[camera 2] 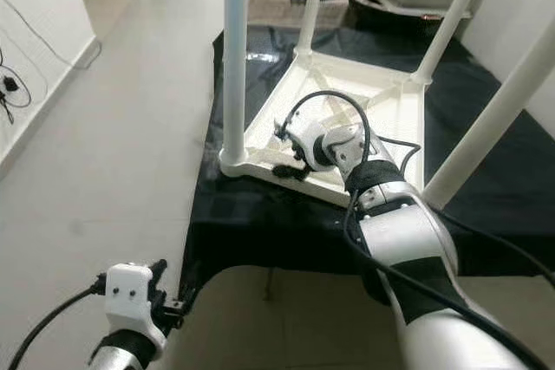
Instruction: Building children table
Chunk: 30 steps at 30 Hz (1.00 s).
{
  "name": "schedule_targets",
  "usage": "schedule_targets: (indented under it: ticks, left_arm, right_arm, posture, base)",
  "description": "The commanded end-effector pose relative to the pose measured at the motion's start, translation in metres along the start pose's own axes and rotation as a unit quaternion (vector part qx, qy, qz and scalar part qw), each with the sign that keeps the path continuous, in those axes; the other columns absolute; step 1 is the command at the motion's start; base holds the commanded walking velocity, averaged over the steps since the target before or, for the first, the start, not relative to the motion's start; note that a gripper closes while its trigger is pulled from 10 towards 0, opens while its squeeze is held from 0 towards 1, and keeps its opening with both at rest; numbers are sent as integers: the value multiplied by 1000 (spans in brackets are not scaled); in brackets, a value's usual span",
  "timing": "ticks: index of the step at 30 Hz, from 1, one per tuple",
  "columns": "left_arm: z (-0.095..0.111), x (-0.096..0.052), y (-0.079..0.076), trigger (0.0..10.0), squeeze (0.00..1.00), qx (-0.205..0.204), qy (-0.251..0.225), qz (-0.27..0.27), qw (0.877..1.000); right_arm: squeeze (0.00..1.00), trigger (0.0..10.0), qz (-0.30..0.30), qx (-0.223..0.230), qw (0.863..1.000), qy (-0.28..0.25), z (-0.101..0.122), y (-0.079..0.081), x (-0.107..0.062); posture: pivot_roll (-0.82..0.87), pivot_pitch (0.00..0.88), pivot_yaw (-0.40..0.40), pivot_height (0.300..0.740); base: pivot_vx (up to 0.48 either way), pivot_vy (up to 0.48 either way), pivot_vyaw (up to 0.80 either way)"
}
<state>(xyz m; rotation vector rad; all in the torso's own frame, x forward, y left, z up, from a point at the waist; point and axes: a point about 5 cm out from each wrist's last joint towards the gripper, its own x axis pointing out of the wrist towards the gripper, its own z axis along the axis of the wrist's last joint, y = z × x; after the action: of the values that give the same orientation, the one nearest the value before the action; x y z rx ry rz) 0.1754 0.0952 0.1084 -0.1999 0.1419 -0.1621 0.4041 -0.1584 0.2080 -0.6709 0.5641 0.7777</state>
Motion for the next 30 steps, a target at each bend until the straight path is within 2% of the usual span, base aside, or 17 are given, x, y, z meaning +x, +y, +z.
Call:
schedule_targets:
  ticks: [1,7,8,9,10,22,30]
  left_arm:
    - [0,-3,-14,10000,0,-25,4,-7,1000]
    - [5,-13,-22,10000,0,-29,5,-5,1000]
    - [5,-14,-23,10000,0,-31,6,-5,999]
    - [6,-15,-24,10000,0,-32,6,-5,999]
    - [6,-16,-24,10000,0,-33,7,-4,999]
    - [11,-20,-30,10000,0,-42,10,-1,999]
    - [12,-21,-30,10000,0,-42,11,1,999]
  right_arm:
    - [0,10000,14,-24,1000,10,4,2,0]
    - [0,10000,22,-57,998,23,13,8,6]
    - [0,6078,29,-60,997,25,15,9,6]
    - [0,4510,35,-64,997,27,17,10,7]
    - [0,0,40,-68,996,30,18,11,7]
    - [0,0,77,-102,991,41,26,20,12]
    - [0,0,84,-107,990,36,31,23,13]
  posture:
    - [-2,169,-91,740]
    - [-1,218,-109,740]
    - [-3,225,-110,740]
    - [-3,225,-110,740]
    - [-5,235,-112,740]
    - [-9,270,-125,740]
    - [-10,277,-124,740]
  base:
    - [0,0,0]
    - [0,0,0]
    - [0,0,0]
    - [0,0,0]
    - [0,0,0]
    - [0,0,0]
    - [0,0,0]
